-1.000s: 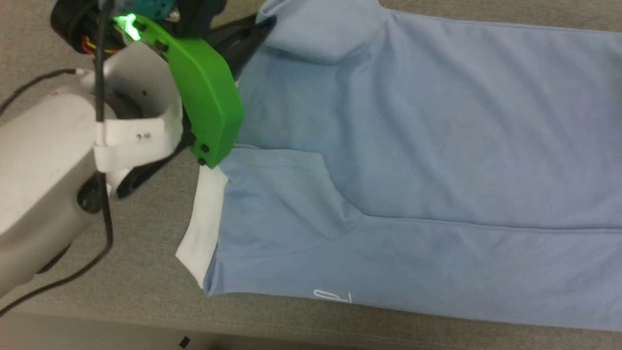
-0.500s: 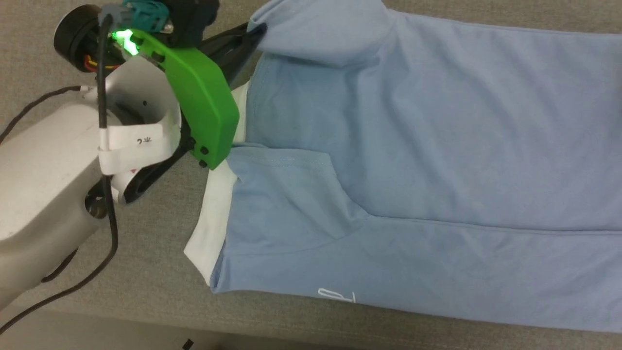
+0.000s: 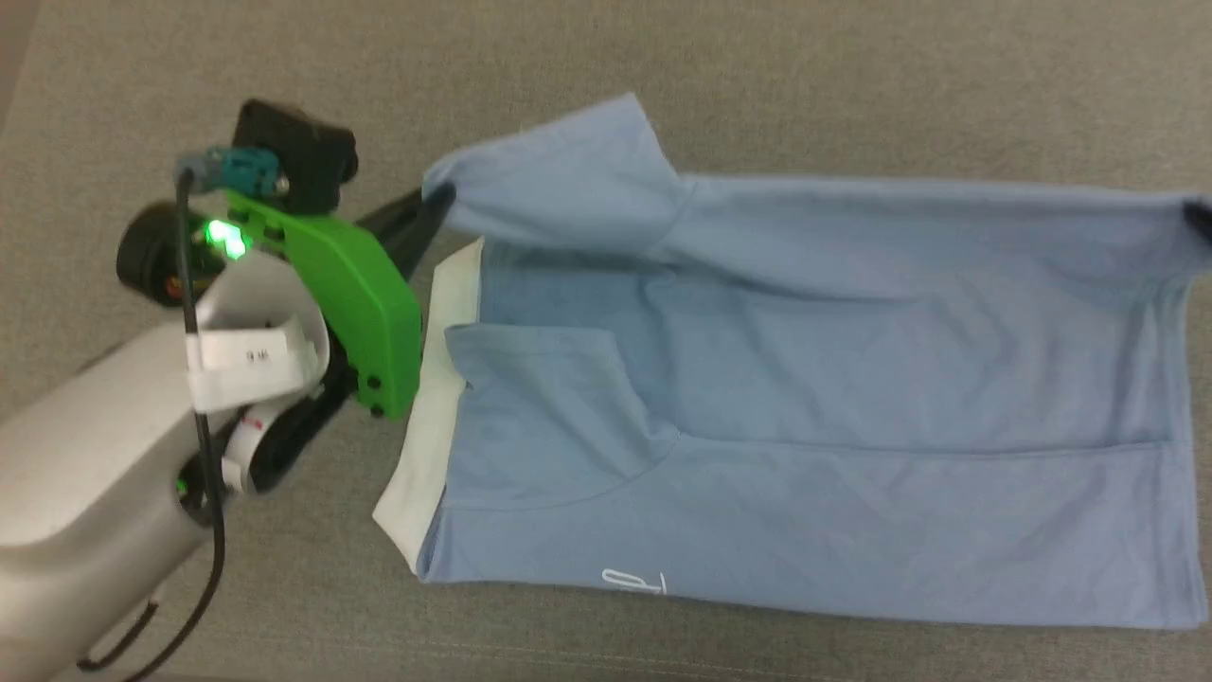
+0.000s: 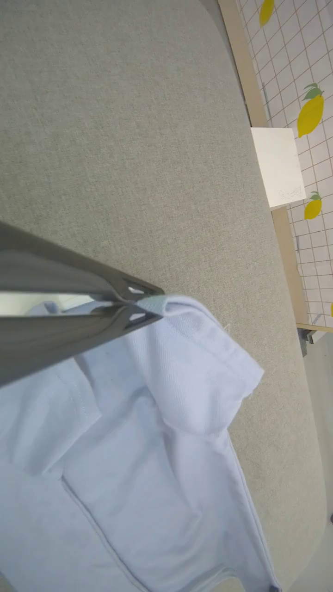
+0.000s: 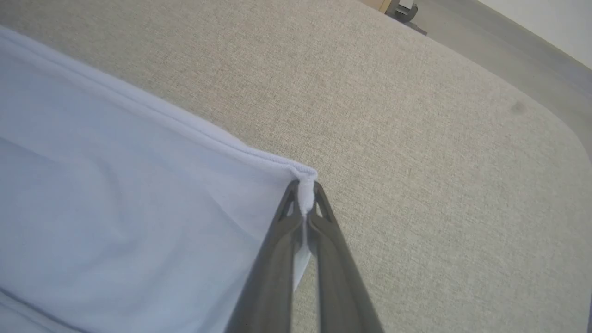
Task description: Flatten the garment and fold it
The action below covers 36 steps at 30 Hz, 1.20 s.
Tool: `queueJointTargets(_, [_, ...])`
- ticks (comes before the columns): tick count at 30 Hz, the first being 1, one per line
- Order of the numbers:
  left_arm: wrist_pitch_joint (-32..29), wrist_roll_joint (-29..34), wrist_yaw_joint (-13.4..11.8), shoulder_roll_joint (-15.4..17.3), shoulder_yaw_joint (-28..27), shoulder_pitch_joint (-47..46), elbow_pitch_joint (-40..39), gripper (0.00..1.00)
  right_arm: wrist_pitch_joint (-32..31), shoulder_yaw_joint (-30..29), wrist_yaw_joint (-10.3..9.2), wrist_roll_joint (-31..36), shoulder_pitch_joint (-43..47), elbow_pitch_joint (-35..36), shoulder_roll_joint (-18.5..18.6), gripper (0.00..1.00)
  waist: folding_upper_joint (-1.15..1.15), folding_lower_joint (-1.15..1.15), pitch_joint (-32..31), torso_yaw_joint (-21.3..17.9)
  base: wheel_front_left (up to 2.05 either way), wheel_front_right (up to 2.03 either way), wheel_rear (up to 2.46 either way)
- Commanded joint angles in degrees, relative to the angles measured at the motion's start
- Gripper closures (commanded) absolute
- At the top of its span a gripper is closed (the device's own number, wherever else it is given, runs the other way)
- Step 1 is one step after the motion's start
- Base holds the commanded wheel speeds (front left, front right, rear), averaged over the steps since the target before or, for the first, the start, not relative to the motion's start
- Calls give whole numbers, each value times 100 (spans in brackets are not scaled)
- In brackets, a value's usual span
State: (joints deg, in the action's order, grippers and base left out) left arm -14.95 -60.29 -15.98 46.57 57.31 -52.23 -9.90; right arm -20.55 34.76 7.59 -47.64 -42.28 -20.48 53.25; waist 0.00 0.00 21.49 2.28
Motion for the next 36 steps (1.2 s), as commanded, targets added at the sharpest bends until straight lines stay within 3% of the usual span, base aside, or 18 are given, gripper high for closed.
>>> queueJointTargets(1, [46, -99, -53, 66, 37, 215, -46, 100, 75, -81, -10, -51, 276, 2, -6, 100, 0, 0, -541, -101, 0, 0, 0])
queueJointTargets(9, [-39, -234, -142, 355, 456, 1019, -318, 100, 141, -381, -10, -18, 1658, 55, -151, 100, 0, 0, -835, -101, 0, 0, 0])
queueJointTargets(17, [-274, -151, -114, 571, 986, 1562, -320, 100, -59, -641, -10, 334, 2480, 270, -283, 100, 0, 0, -825, -105, 0, 0, 0])
queueJointTargets(30, [-496, 300, 256, 27, 1427, 1708, 698, 100, -444, -502, -10, 1218, 2803, 598, -469, 100, 0, 0, -692, -127, 0, 0, 0])
queueJointTargets(31, [-483, 311, 289, -19, 1432, 1703, 777, 100, -457, -498, -10, 1244, 2804, 593, -494, 94, 0, 0, -697, -130, 0, 0, 0])
queueJointTargets(32, [-470, 319, 314, -51, 1435, 1699, 833, 99, -462, -485, -10, 1262, 2803, 598, -510, 40, 0, 0, -706, -134, 0, 0, 0])
queueJointTargets(33, [-454, 332, 349, -82, 1440, 1699, 896, 65, -471, -479, -10, 1275, 2798, 597, -538, 0, 0, 0, -731, -141, 0, 0, 0])
queueJointTargets(34, [-432, 347, 384, -111, 1446, 1703, 953, 0, -478, -470, -10, 1272, 2791, 612, -566, 0, 0, 0, -766, -148, 0, 0, 0])
queueJointTargets(36, [-353, 353, 417, -157, 1436, 1712, 1041, 0, -474, -479, -10, 1229, 2771, 664, -589, 0, 0, 0, -847, -158, 0, 0, 0])
